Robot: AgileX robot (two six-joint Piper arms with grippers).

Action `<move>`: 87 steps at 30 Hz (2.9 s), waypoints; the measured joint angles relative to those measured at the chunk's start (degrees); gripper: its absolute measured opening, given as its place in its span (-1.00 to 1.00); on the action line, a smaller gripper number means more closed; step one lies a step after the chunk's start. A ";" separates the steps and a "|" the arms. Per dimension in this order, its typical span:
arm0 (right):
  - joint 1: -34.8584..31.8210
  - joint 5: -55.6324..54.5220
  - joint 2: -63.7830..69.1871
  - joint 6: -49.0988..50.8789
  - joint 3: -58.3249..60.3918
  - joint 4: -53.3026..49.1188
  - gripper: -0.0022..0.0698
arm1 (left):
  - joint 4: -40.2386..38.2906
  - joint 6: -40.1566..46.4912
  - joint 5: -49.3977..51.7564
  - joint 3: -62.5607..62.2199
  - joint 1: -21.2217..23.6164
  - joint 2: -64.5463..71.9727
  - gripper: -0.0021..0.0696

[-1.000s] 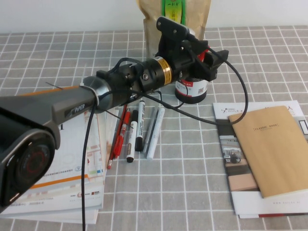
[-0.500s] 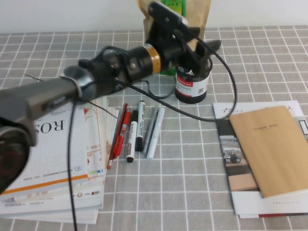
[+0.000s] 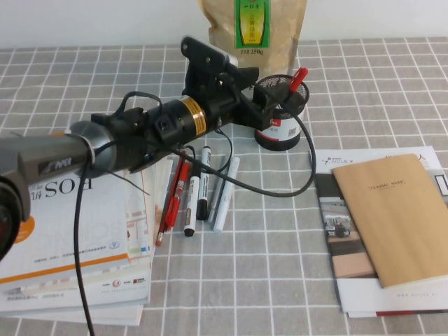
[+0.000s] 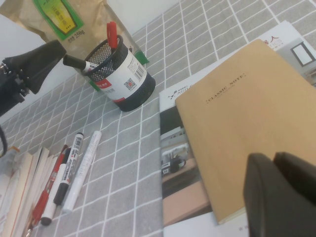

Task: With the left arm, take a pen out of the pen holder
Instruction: 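Take a marker out of the pen holder and lay it on the table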

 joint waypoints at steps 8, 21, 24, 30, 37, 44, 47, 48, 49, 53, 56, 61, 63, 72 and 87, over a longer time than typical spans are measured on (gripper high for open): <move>0.00 0.00 0.00 0.00 0.00 0.00 -0.97 | -3.44 2.09 -2.34 0.00 0.00 3.51 0.39; 0.00 0.00 0.00 0.00 0.00 0.00 -0.97 | -6.61 4.81 -4.25 -4.97 -0.21 8.58 0.39; 0.00 0.00 0.00 0.00 0.00 0.00 -0.97 | -6.76 4.67 -4.25 -5.09 -0.67 9.52 0.39; 0.00 0.00 0.00 0.00 0.00 0.00 -0.97 | -6.76 3.97 -4.90 -5.21 -1.15 9.76 -0.07; 0.00 0.00 0.00 0.00 0.00 0.00 -0.97 | -6.76 4.43 -3.21 -5.21 -1.15 8.62 -0.66; 0.00 0.00 0.00 0.00 0.00 0.00 -0.97 | -2.47 9.46 1.36 -5.21 -1.36 -1.02 -0.66; 0.00 0.00 0.00 0.00 0.00 0.00 -0.97 | 0.70 8.22 2.64 -4.58 -1.57 -5.58 -0.66; 0.00 0.00 0.00 0.00 0.00 0.00 -0.97 | 1.31 7.61 2.53 -3.86 -1.55 -7.15 -0.66; 0.00 0.00 0.00 0.00 0.00 0.00 -0.97 | 1.84 7.35 2.22 -2.88 -1.59 -8.77 -0.66; 0.00 0.00 0.00 0.00 0.00 0.00 -0.97 | 2.20 6.96 2.50 2.55 -1.59 -15.13 -0.66; 0.00 0.00 0.00 0.00 0.00 0.00 -0.97 | -1.95 6.96 5.67 7.17 -1.69 -19.97 -0.67; 0.00 0.00 0.00 0.00 0.00 0.00 -0.97 | -13.08 7.50 18.36 14.55 -1.69 -28.37 -0.67; 0.00 0.00 0.00 0.00 0.00 0.00 -0.97 | -16.25 8.52 26.88 15.44 -1.79 -31.58 -0.67; 0.00 0.00 0.00 0.00 0.00 0.00 -0.97 | -46.17 39.81 56.40 15.30 -5.63 -38.52 -0.67; 0.00 0.00 0.00 0.00 0.00 0.00 -0.97 | -51.05 38.67 80.52 6.73 -3.21 -25.00 -0.67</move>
